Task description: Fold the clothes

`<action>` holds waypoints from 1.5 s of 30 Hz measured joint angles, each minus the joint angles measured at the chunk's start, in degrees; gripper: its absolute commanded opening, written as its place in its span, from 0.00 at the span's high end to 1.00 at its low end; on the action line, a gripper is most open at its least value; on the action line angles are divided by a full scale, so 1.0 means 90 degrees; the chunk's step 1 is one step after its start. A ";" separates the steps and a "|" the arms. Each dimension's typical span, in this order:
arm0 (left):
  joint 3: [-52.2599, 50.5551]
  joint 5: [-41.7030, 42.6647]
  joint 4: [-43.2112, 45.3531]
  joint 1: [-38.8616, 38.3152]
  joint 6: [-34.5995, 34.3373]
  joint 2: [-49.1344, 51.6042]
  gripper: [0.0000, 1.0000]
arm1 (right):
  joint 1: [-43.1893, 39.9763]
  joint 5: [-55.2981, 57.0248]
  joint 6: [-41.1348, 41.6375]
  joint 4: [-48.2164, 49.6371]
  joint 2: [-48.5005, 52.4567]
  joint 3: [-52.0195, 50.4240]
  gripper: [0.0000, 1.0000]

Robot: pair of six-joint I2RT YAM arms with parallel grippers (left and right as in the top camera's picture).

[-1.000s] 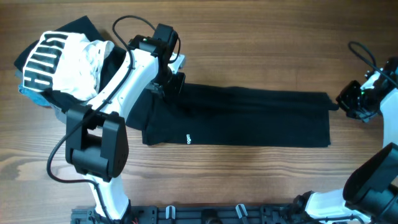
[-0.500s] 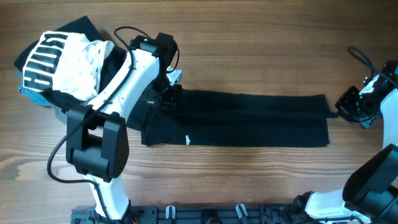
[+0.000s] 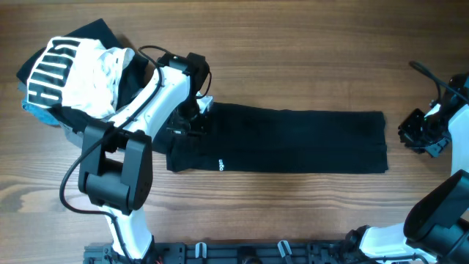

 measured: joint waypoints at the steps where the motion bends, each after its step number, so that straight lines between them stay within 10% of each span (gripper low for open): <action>1: 0.0000 0.0005 0.0005 0.0000 0.0005 0.0000 0.70 | 0.0000 0.0005 -0.0010 0.0007 0.0000 0.0000 0.51; 10: -0.0005 0.0022 -0.0129 0.0000 -0.0036 -0.0002 0.82 | 0.0000 -0.0940 -0.0379 0.0415 0.0000 0.0000 0.33; 16: -0.0010 -0.0007 0.0155 0.0000 -0.0063 -0.0219 0.66 | -0.0002 -0.1246 -0.0503 0.0544 0.0000 0.0000 0.32; 20: -0.0019 -0.0005 0.0758 0.0000 -0.0100 -0.0350 0.95 | -0.0002 -0.1319 -0.0503 0.0551 0.0000 0.0000 0.27; 29: -0.1197 -0.0262 0.2176 0.0015 -0.0724 -0.0376 0.96 | -0.0002 -0.1333 -0.0505 0.1200 0.0005 -0.0301 0.09; 41: -0.1826 -0.0848 0.2718 0.1095 -0.1598 -0.0396 0.88 | -0.0002 -0.1358 -0.1056 0.1438 0.1243 -0.0585 0.09; 45: -0.1826 -0.0884 0.2739 0.1120 -0.1668 -0.0396 0.87 | -0.0032 -0.1700 -0.1525 0.1360 0.1457 -0.0491 0.31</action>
